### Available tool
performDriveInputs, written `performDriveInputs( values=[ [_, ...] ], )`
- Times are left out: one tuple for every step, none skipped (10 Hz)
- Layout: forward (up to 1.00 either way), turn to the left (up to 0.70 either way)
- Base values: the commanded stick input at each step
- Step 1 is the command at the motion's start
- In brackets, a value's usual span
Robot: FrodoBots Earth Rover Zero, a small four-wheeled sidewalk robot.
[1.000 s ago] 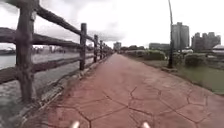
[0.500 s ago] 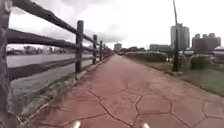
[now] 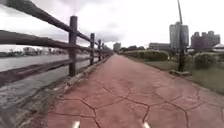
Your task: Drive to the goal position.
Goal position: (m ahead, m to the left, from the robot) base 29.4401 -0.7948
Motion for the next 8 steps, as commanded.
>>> performDriveInputs(
  values=[
    [0.70, 0.00],
    [0.70, 0.00],
    [0.70, 0.00],
    [0.70, 0.00],
    [0.70, 0.00],
    [0.70, 0.00],
    [0.70, 0.00],
    [0.70, 0.00]
  ],
)
